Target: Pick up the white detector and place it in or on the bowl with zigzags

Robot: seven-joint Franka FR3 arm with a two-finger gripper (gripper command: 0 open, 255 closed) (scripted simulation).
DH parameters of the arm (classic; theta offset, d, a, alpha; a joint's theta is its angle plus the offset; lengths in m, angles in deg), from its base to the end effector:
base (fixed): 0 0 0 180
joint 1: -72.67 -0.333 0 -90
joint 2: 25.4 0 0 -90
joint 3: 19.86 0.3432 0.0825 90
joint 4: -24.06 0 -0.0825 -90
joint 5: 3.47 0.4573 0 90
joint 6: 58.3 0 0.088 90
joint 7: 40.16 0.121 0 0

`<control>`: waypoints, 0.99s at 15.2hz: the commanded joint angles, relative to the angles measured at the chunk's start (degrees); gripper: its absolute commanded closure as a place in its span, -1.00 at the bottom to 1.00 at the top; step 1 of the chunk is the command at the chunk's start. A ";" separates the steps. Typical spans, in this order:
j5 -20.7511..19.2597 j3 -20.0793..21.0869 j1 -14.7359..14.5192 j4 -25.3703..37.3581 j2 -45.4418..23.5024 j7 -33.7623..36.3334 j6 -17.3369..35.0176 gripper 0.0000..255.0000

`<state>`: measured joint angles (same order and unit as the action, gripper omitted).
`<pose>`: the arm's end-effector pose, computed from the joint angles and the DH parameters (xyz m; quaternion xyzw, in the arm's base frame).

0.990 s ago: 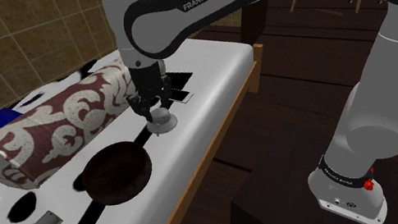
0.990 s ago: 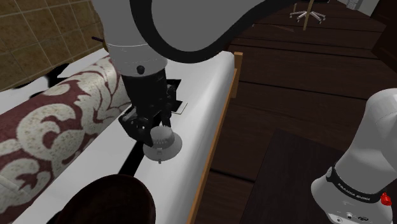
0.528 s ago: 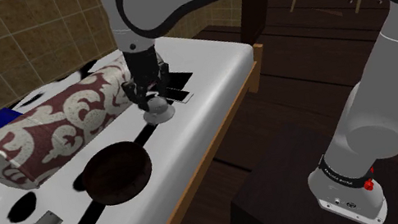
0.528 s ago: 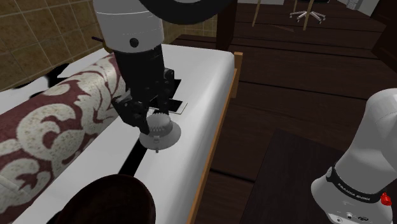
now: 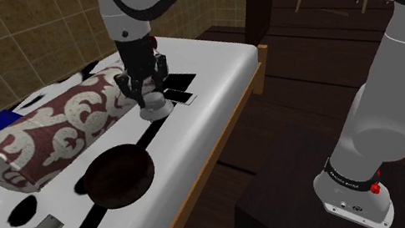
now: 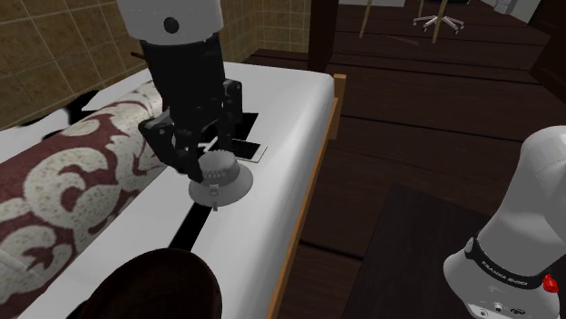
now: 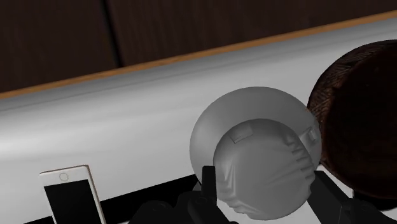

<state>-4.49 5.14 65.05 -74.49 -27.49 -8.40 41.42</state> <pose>0.5461 0.3432 0.5494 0.9999 0.0090 -0.0048 0.0043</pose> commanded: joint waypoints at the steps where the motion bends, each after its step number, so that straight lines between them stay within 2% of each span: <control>1: -1.24 1.27 -1.49 3.99 -2.79 2.91 -1.51 1.00; 7: -6.13 4.38 -7.98 17.15 -12.65 11.97 -6.17 1.00; 10: -9.21 5.21 -12.46 25.91 -18.78 16.05 -9.58 1.00; 11: -11.00 5.47 -15.19 31.37 -22.40 17.95 -11.80 1.00; 15: -10.43 5.25 -14.41 26.69 -21.35 17.92 -8.10 1.00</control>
<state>-14.99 10.36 50.55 -46.70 -49.03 9.33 32.38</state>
